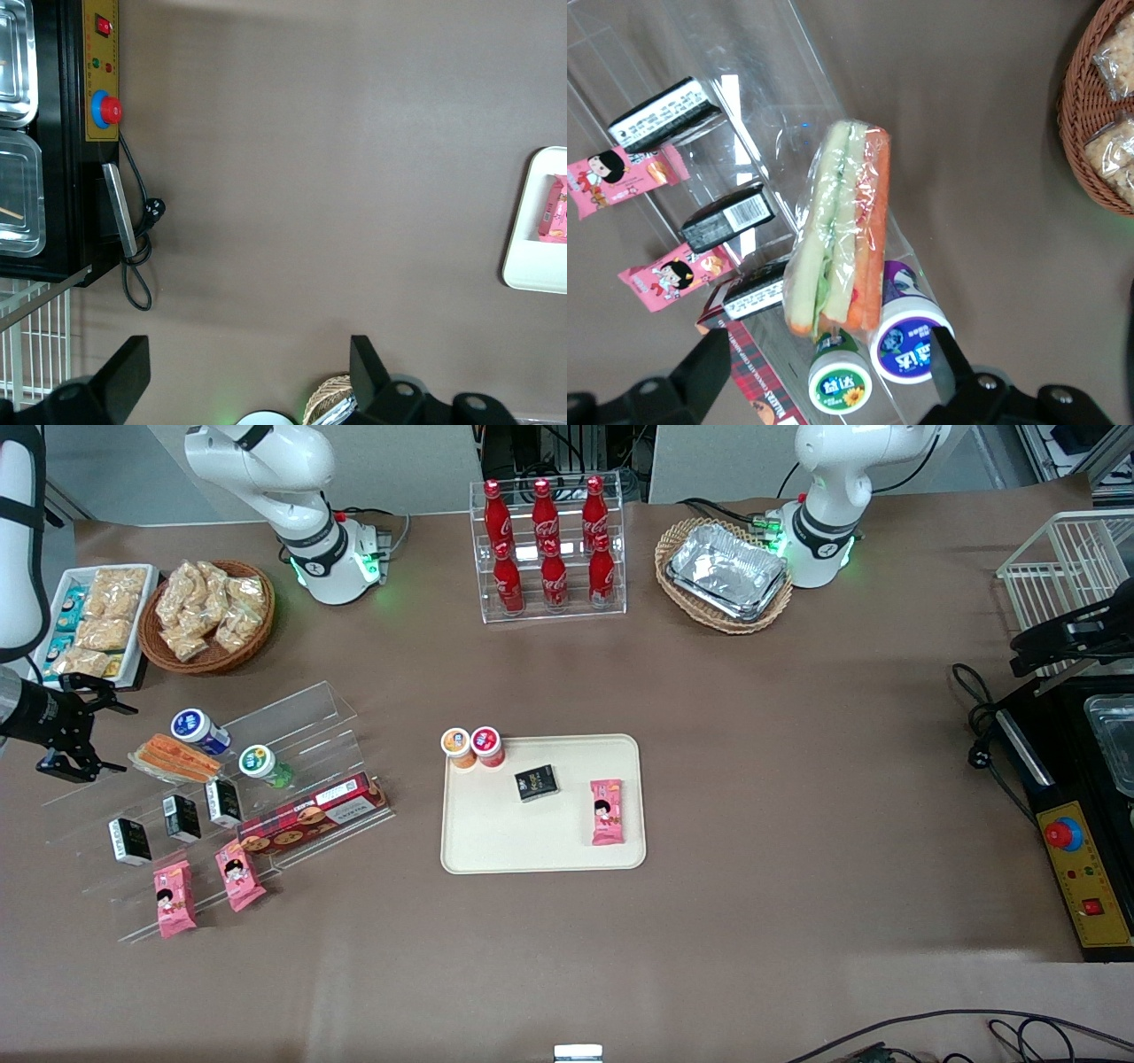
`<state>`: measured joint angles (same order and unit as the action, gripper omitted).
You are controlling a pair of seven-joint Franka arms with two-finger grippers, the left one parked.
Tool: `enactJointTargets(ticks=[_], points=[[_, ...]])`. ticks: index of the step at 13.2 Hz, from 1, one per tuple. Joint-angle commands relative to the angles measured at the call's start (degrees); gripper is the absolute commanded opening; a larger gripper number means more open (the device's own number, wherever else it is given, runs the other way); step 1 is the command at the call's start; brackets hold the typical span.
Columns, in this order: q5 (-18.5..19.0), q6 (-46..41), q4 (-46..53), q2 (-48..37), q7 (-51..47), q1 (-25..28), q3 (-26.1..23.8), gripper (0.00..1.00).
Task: Place sandwich on tray
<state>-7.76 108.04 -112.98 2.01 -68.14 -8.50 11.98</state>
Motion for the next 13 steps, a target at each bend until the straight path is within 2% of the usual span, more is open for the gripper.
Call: enactJointTargets(ticks=[1,4,9,13], points=[[-1.38,4.97,-4.78,-2.01,-1.12,0.06,-0.11,1.0],[-2.25,8.83,-7.94,-2.18,-1.12,-0.11,-0.11,1.0],[-2.26,10.51,-9.44,-1.75,-0.77,-0.2,-0.2,1.0],[-3.75,13.41,-10.68,-1.31,0.02,-0.29,-0.11,1.0]])
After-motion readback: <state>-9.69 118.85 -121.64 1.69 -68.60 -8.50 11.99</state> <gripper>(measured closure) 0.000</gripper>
